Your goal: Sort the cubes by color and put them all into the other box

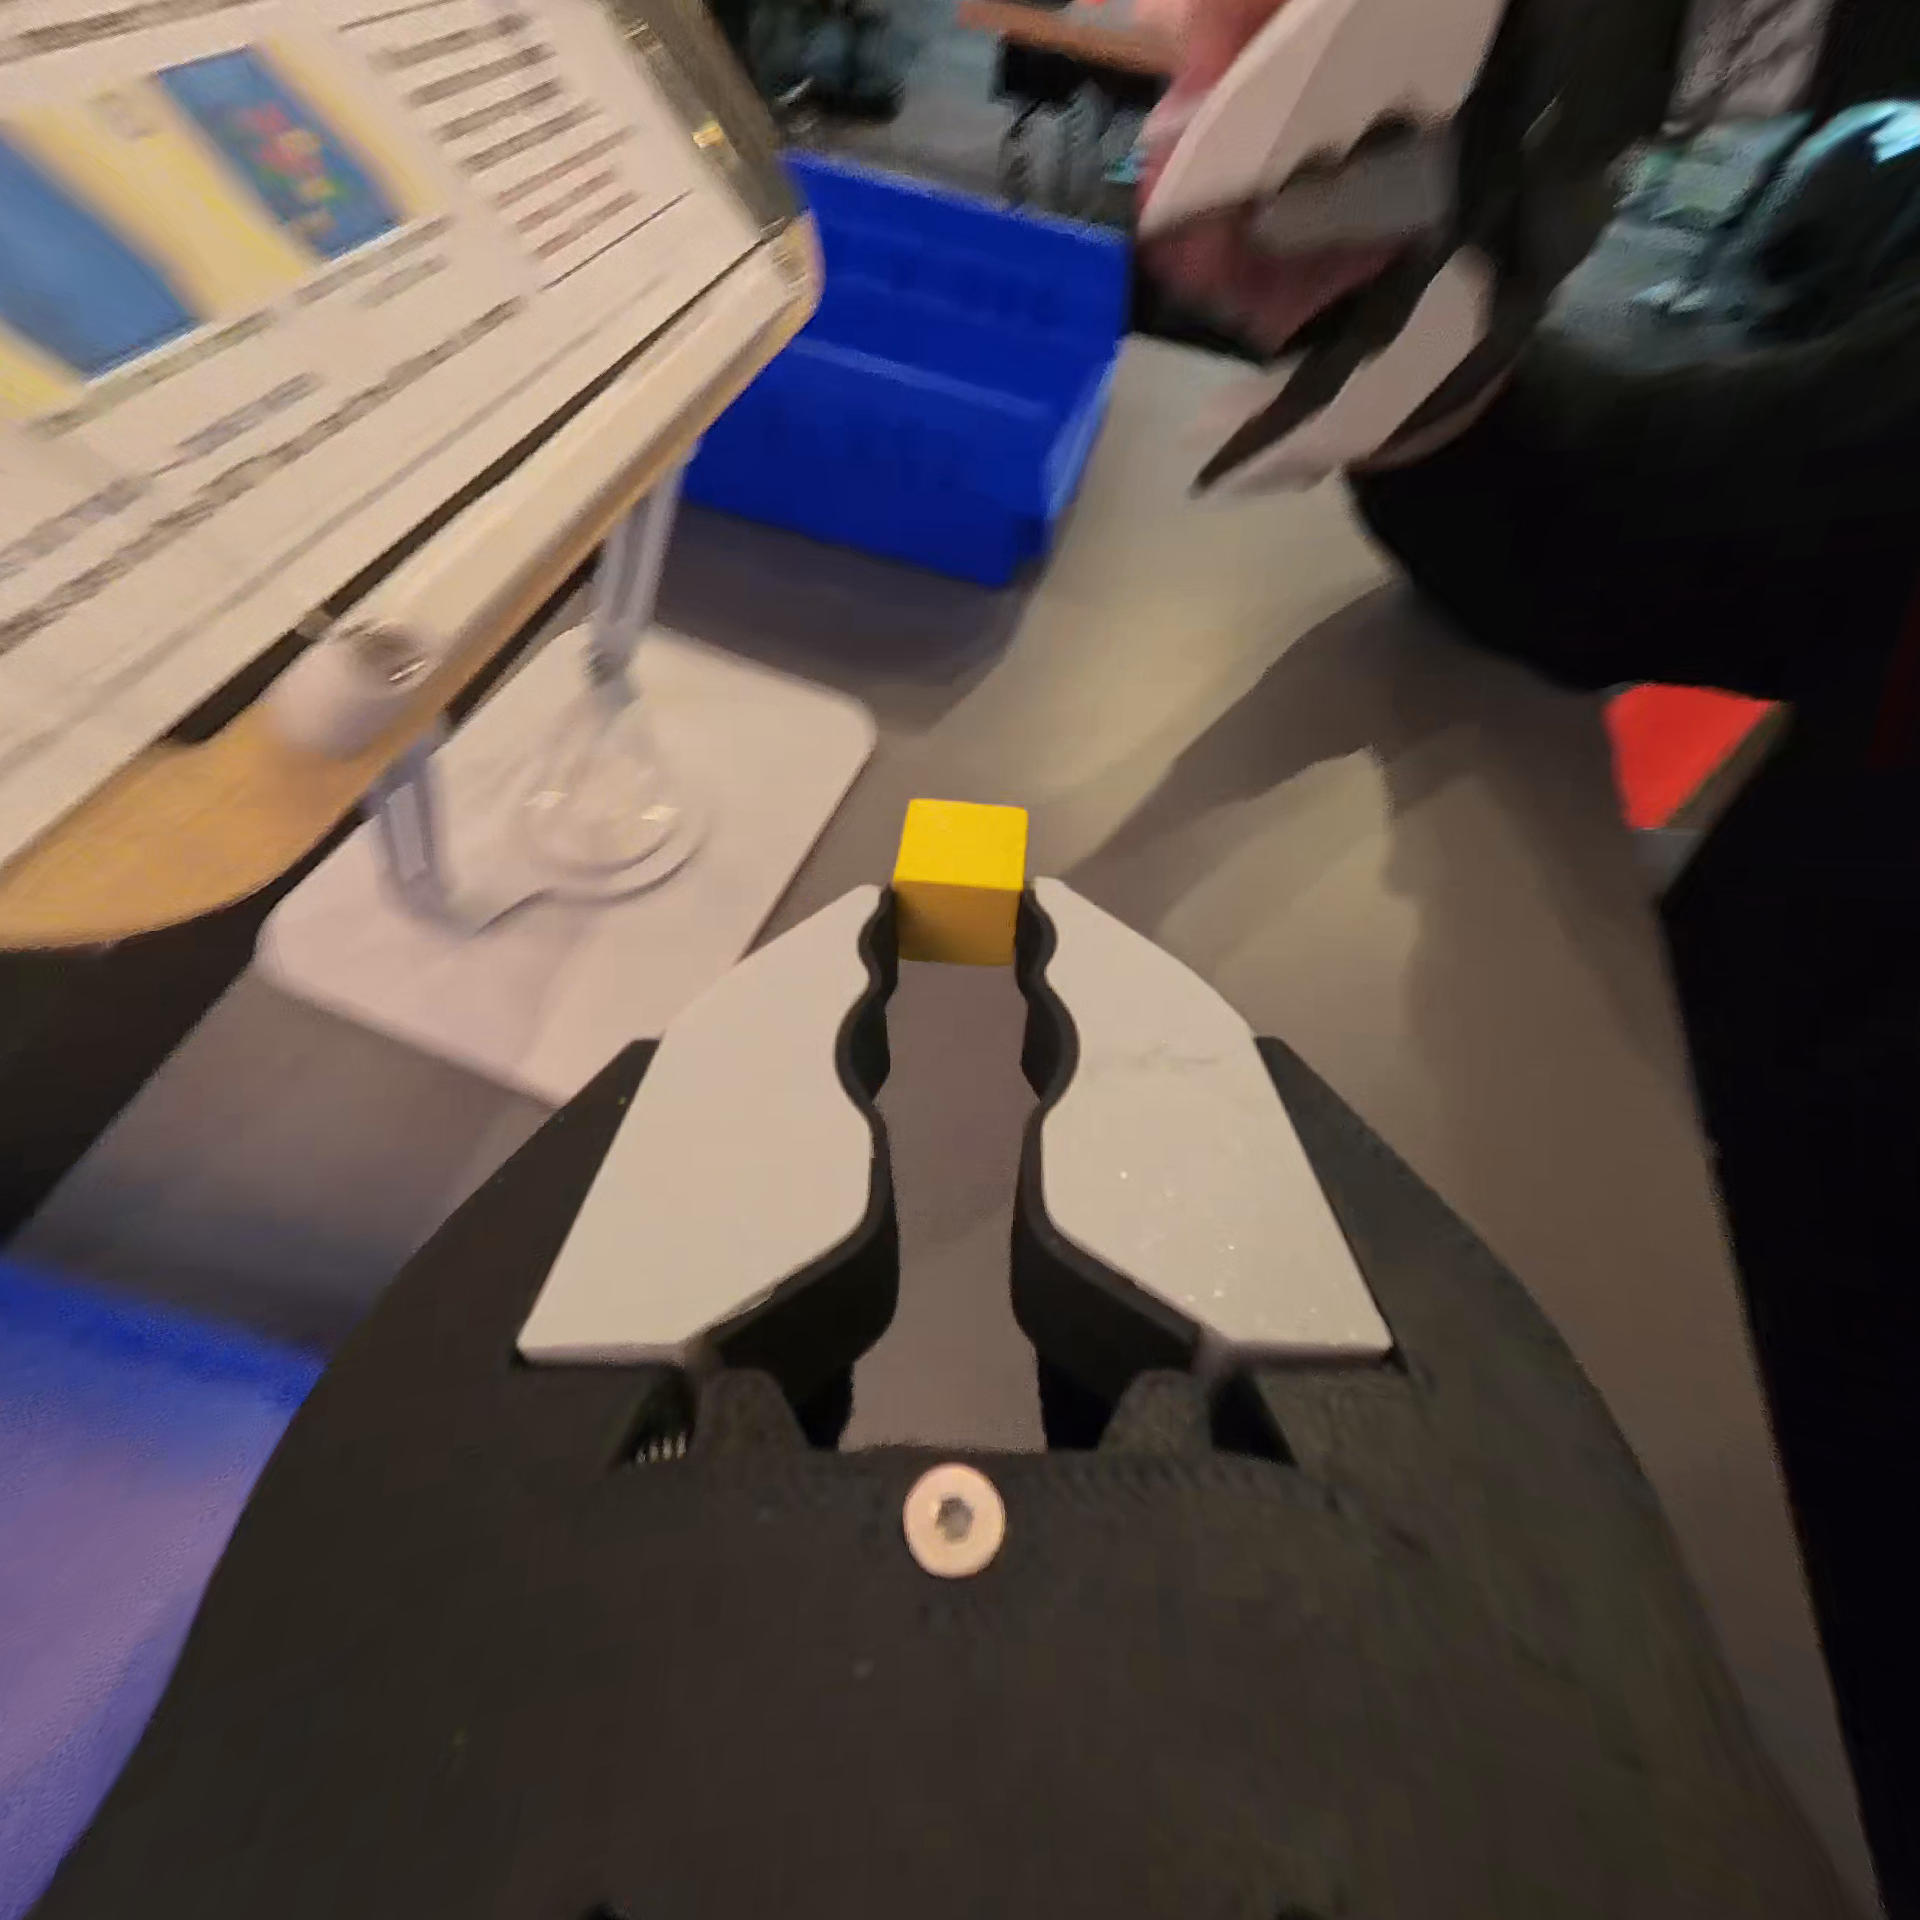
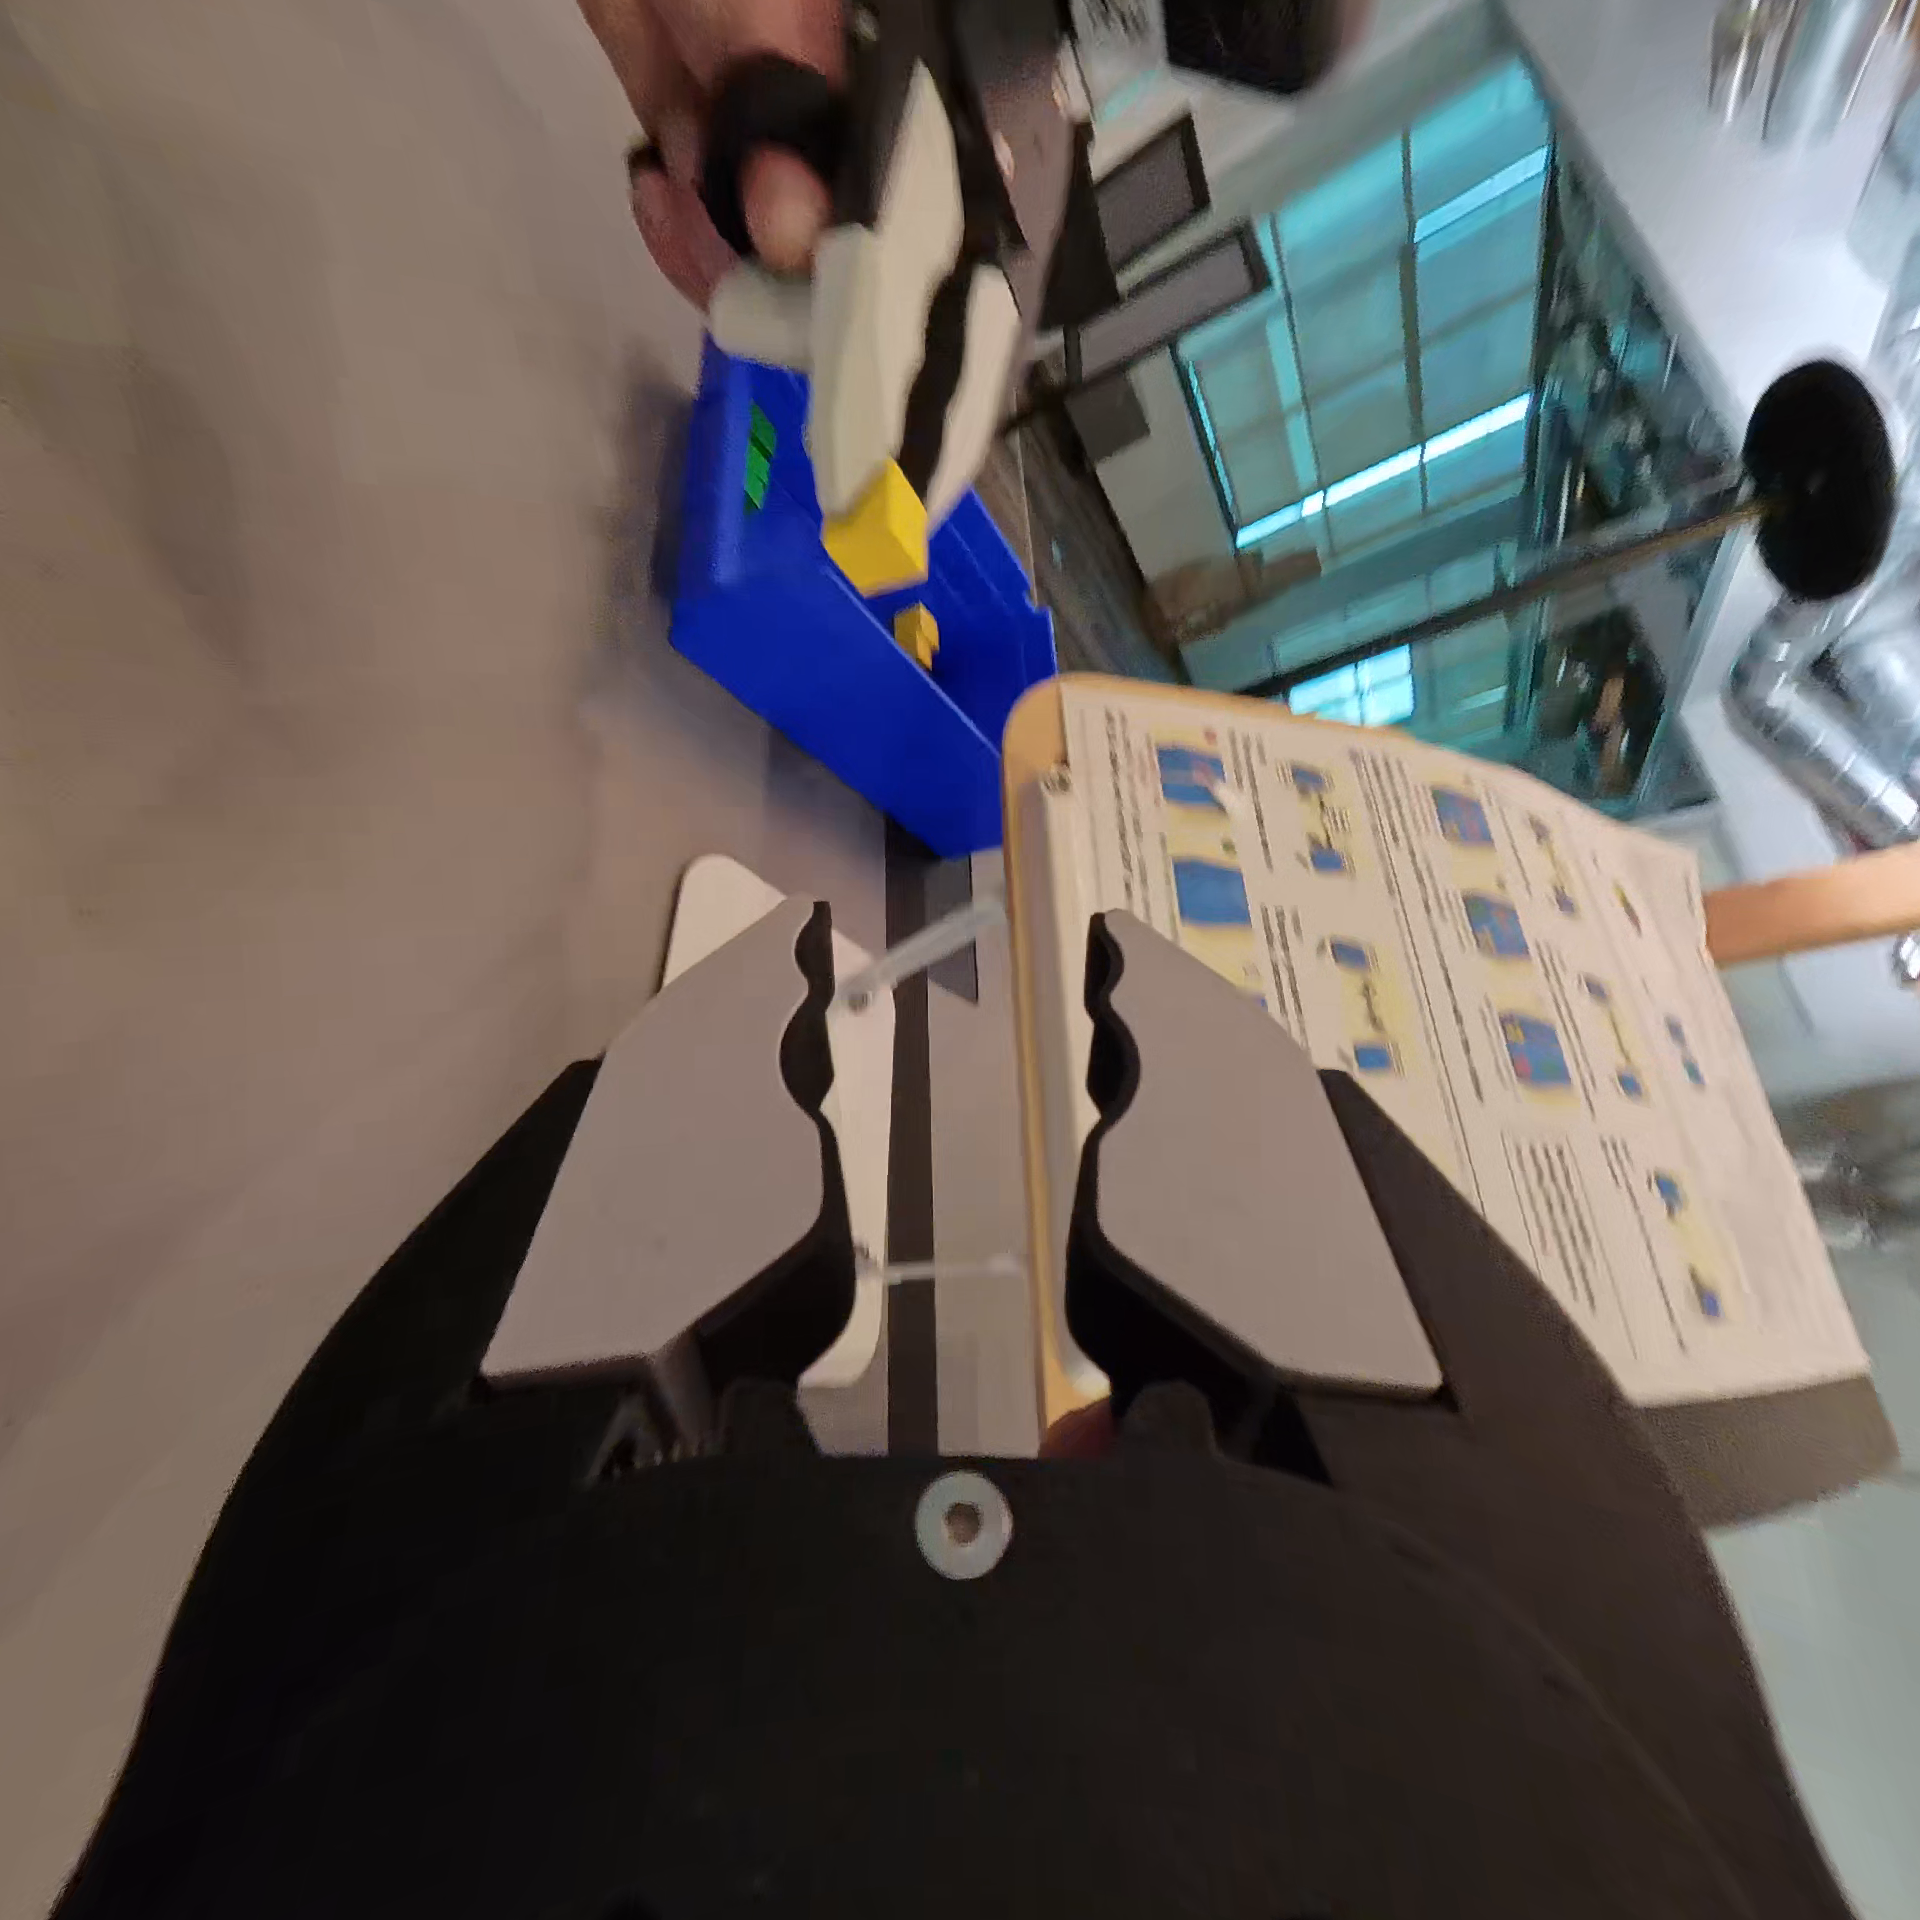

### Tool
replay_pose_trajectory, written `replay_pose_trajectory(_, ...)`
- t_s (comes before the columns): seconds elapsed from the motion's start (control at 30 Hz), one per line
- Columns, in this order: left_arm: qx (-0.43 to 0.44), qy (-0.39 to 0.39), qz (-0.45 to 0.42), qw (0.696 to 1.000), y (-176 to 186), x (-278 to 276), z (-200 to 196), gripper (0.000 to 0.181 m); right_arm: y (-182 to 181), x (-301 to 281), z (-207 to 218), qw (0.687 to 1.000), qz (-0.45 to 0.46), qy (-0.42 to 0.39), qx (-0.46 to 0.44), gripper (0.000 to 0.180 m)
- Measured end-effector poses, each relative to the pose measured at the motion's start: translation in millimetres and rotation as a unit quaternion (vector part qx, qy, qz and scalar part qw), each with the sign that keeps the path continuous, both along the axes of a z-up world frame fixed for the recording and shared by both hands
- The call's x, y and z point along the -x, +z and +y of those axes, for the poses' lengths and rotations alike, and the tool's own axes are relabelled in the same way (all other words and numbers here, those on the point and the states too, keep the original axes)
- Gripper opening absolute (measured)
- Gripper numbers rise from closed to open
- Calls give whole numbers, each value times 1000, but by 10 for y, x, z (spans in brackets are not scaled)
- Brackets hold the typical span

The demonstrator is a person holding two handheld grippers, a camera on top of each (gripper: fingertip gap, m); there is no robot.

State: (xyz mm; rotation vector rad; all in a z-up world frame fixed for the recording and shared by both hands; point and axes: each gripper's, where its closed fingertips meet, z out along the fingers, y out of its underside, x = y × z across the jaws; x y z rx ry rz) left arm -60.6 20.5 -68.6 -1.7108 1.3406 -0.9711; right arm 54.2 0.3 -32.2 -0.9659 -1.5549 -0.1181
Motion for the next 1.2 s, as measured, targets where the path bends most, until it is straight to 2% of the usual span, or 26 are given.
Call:
replay_pose_trajectory(0.17,50,-88,-59,993,37,-503,-333,21,-159,329,-261,995,12,60,-80,47)
replay_pose_trajectory(0.43,83,-176,-105,975,35,-862,-548,21,-301,403,-319,992,6,87,-93,45)
replay_pose_trajectory(0.77,107,-201,-112,967,-28,-929,-623,21,-360,432,-359,990,0,99,-100,34)
replay_pose_trajectory(0.9,110,-214,-109,964,-48,-940,-678,21,-352,439,-388,989,1,103,-107,22)
replay_pose_trajectory(1.13,127,-229,-130,956,0,-941,-716,21,-302,423,-432,989,2,106,-105,22)
replay_pose_trajectory(1.2,121,-219,-131,959,37,-912,-670,35,-216,364,-408,989,9,100,-106,22)
